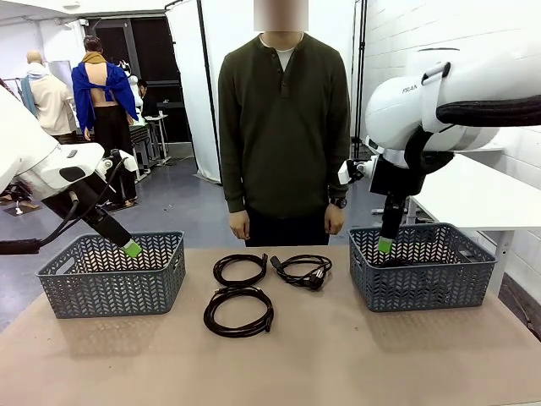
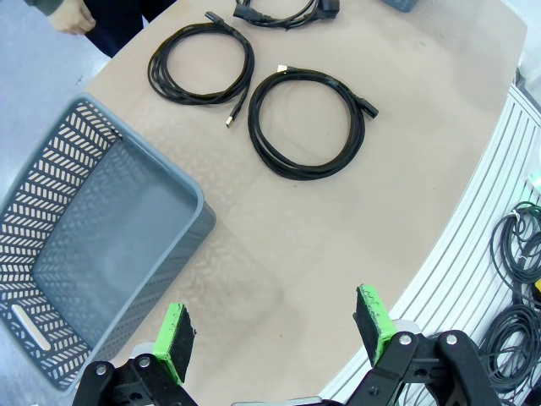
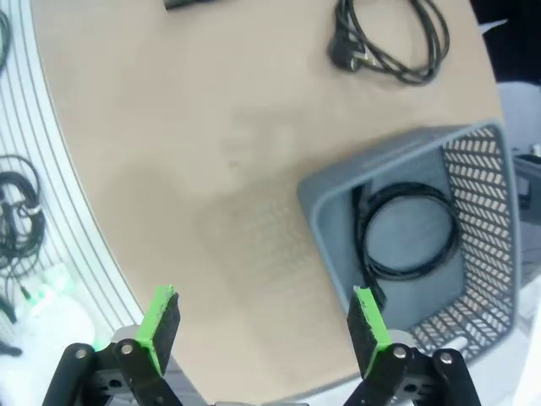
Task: Organize the cables according to human instructions.
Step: Pick up a bundle of cables and place it in the basket indicated by the human.
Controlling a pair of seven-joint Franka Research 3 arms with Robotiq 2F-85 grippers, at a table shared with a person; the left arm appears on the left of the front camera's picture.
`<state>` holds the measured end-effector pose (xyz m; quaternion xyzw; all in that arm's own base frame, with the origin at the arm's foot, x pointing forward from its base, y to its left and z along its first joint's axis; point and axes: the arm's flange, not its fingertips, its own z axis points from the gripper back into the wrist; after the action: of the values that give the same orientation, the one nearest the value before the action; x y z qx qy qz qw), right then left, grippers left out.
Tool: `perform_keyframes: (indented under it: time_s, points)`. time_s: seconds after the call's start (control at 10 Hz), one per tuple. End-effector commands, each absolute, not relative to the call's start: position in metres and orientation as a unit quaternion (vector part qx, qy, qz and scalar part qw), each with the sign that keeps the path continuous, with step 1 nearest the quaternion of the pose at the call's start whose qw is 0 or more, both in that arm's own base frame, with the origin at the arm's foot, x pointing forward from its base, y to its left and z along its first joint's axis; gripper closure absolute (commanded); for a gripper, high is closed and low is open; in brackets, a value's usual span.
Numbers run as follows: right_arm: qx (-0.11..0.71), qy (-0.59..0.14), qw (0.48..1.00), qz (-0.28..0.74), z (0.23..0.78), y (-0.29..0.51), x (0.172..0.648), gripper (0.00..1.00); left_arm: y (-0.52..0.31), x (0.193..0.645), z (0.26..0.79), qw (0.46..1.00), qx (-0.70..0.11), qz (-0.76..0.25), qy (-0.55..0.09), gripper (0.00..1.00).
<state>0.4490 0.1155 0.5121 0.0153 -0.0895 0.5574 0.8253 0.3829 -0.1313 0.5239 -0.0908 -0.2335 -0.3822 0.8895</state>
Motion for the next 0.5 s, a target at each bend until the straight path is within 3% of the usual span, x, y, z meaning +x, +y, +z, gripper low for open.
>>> perform_keyframes:
  time_s: [0.0, 0.4]
  points:
    - [0.033, -0.133, 0.828, 0.543, 0.498, 0.121, 0.426, 0.00, -0.129, 0.383, 0.523, 0.886, -0.098, -0.386, -0.238, 0.00]
    - [0.042, -0.128, 0.817, 0.561, 0.488, 0.136, 0.412, 0.00, -0.129, 0.383, 0.523, 0.886, -0.098, -0.386, -0.238, 0.00]
